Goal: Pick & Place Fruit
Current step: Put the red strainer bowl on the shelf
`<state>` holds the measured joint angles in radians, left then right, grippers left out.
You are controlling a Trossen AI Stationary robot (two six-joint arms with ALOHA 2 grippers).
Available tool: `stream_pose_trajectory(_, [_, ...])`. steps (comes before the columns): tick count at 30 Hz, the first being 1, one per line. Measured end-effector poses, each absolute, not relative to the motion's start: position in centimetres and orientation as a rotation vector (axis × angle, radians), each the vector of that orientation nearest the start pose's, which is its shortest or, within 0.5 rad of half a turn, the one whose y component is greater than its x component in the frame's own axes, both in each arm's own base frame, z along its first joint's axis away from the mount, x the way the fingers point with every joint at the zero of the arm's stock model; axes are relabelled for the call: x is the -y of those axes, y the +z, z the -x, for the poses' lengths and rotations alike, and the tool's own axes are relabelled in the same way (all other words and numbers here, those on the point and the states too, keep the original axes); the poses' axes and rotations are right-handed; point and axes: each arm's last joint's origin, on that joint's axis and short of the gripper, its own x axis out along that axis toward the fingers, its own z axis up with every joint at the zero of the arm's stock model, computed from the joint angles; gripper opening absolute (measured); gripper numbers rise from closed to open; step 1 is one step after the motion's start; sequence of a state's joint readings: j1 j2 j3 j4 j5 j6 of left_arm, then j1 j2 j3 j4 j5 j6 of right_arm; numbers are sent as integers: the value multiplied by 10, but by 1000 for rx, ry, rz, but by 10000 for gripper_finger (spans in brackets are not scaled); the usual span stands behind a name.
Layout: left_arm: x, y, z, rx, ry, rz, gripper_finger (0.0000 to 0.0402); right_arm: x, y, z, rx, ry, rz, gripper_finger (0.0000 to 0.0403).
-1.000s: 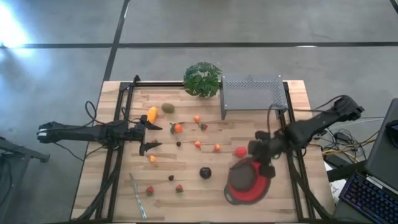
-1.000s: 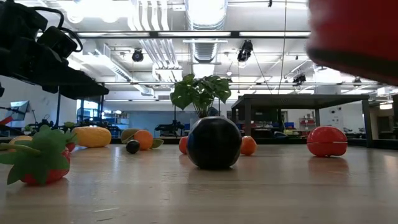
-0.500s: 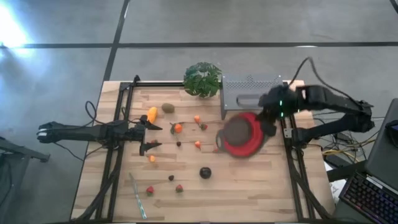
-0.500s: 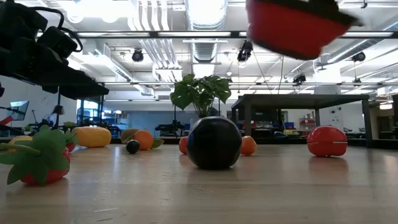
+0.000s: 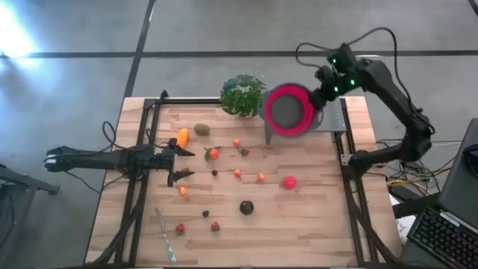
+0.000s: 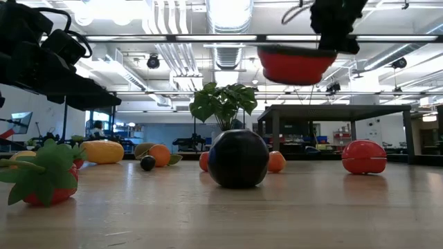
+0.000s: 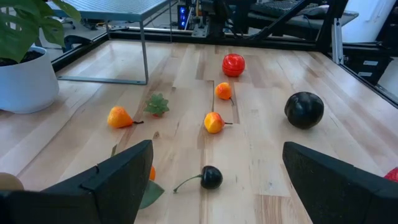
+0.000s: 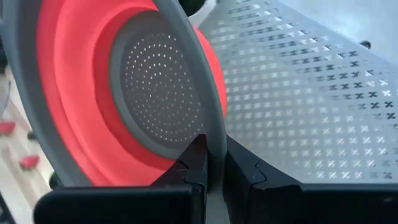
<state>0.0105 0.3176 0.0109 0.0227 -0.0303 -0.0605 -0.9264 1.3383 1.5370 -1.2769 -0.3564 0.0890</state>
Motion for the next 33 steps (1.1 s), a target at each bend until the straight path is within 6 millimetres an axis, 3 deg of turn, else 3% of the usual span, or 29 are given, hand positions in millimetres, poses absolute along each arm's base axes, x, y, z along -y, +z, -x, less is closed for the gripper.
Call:
stream_pose_trajectory(8, [-2, 142, -114, -283, 49, 57, 365, 234, 370, -152, -872, -563, -829, 20])
stream_pose_trajectory(14, [-2, 142, -114, -283, 49, 57, 365, 256, 369, -150, -927, -574, -873, 20])
stream_pose_trajectory(25, [-2, 142, -114, -283, 49, 57, 365, 279, 350, -154, -978, -564, -899, 20])
stream_pose_trajectory(33, [-2, 142, -114, -284, 49, 57, 365, 285, 345, -150, -988, -572, -919, 20])
